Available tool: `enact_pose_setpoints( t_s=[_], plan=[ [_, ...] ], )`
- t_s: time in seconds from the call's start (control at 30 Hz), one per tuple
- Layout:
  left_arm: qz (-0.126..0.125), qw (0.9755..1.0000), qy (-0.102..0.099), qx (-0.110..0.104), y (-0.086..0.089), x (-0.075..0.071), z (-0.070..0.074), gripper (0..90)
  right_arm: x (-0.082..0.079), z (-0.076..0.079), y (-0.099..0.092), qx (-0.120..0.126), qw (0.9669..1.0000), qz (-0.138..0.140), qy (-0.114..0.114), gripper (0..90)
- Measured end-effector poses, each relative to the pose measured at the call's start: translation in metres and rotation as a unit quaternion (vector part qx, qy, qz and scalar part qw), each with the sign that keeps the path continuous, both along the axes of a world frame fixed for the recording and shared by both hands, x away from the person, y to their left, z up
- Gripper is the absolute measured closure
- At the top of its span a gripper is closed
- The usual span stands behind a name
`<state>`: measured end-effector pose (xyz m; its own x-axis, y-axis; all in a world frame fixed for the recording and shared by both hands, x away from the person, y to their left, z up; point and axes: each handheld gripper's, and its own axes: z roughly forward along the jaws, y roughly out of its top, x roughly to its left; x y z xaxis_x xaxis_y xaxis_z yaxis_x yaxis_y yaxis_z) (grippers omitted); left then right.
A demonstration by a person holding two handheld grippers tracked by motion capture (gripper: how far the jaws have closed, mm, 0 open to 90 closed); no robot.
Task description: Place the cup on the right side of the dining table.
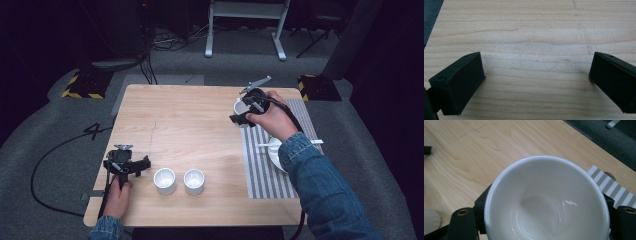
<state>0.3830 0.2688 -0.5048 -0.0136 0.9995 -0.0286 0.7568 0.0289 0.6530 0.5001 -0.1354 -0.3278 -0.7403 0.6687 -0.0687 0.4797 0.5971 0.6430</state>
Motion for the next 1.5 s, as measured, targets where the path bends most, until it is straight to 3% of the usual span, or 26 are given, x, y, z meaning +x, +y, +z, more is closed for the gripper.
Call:
enact_pose_setpoints(
  t_s=[0.27,0.6,0.87,1.17,1.33,1.5],
  plan=[
    [-0.001,1.0000,0.001,0.000,0.000,0.001,0.000,0.1,0.028,-0.004,-0.018,0.001,0.9992,-0.040,0.000,26.9],
    [-0.002,1.0000,0.000,0.000,0.000,0.001,0.000,0.1,0.065,-0.016,-0.044,0.000,0.9949,-0.101,0.009,26.9],
    [-0.001,1.0000,0.000,0.000,0.000,0.001,0.000,0.1,0.090,-0.028,-0.069,0.001,0.9879,-0.153,0.026,26.9],
    [-0.001,1.0000,0.000,0.000,0.000,0.001,0.000,0.1,0.107,-0.046,-0.093,-0.006,0.9792,-0.199,0.039,26.9],
    [-0.002,1.0000,0.000,0.000,0.000,0.001,0.000,0.1,0.115,-0.063,-0.106,-0.007,0.9728,-0.226,0.050,26.9],
    [-0.002,1.0000,0.000,0.000,0.000,0.002,0.000,0.1,0.120,-0.081,-0.114,-0.009,0.9687,-0.241,0.061,26.9]
  ],
)
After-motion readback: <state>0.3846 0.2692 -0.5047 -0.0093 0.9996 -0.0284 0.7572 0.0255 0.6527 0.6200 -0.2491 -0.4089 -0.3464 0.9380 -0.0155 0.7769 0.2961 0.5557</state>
